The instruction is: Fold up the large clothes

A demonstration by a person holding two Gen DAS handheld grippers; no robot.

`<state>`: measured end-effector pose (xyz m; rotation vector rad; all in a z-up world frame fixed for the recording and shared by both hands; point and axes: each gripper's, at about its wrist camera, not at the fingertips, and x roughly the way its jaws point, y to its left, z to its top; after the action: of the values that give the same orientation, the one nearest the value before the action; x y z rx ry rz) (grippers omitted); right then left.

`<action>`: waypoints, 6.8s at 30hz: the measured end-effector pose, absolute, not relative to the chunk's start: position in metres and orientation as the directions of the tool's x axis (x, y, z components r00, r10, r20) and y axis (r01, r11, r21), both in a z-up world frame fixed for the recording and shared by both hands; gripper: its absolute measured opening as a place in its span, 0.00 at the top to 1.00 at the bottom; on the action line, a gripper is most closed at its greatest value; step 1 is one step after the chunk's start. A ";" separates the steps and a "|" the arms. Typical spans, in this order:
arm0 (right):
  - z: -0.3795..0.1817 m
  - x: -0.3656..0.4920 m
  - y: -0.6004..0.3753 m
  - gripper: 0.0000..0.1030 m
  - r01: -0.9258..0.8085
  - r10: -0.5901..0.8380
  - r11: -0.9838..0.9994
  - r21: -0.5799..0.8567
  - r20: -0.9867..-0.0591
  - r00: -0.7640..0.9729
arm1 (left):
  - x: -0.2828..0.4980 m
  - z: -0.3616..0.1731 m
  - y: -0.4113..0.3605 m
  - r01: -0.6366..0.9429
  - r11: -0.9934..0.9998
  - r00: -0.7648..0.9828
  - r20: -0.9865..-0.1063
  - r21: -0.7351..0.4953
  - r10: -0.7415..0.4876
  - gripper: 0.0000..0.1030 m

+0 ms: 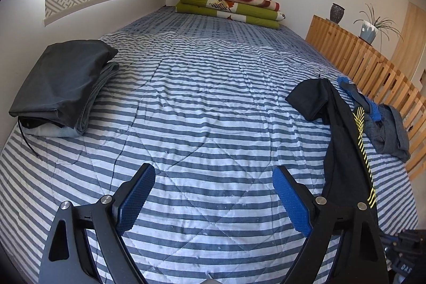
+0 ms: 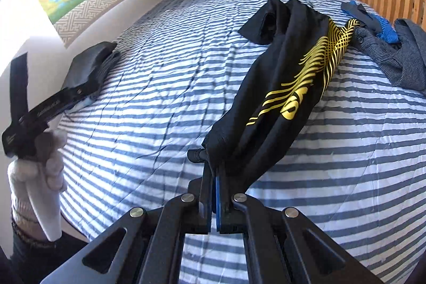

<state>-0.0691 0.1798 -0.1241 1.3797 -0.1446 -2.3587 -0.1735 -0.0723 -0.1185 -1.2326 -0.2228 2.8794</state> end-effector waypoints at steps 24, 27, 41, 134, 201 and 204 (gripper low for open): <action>-0.141 -0.026 0.170 0.77 0.391 -0.292 -0.907 0.157 -0.903 -0.315 | -0.115 -0.169 -0.017 -0.235 -0.949 -0.509 -0.806 -0.210 0.304 0.13; -0.145 -0.026 0.167 0.75 0.400 -0.349 -0.889 0.225 -0.896 -0.273 | -0.107 -0.185 -0.005 -0.260 -0.936 -0.458 -0.823 -0.237 0.336 0.20; -0.139 -0.051 0.235 0.95 0.220 -0.215 -0.966 0.137 -0.896 -0.388 | -0.115 -0.211 0.031 -0.348 -0.918 -0.385 -0.864 -0.190 0.325 0.35; -0.154 -0.047 0.277 0.96 0.158 -0.195 -0.977 0.144 -0.901 -0.388 | -0.005 -0.195 0.067 -0.561 -0.808 -0.311 -0.858 -0.180 0.408 0.75; -0.089 0.033 0.241 0.77 0.432 -0.424 -0.866 0.250 -0.824 -0.374 | 0.054 -0.118 0.056 -0.708 -0.556 -0.051 -0.754 -0.436 0.655 0.47; -0.094 0.029 0.243 0.77 0.416 -0.411 -0.875 0.249 -0.835 -0.366 | 0.055 -0.118 0.058 -0.707 -0.553 -0.038 -0.756 -0.442 0.654 0.47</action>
<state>0.0290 0.2432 -0.0944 1.3736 0.0059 -2.2497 0.0551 0.0577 -0.1178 -1.2431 0.0640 1.7627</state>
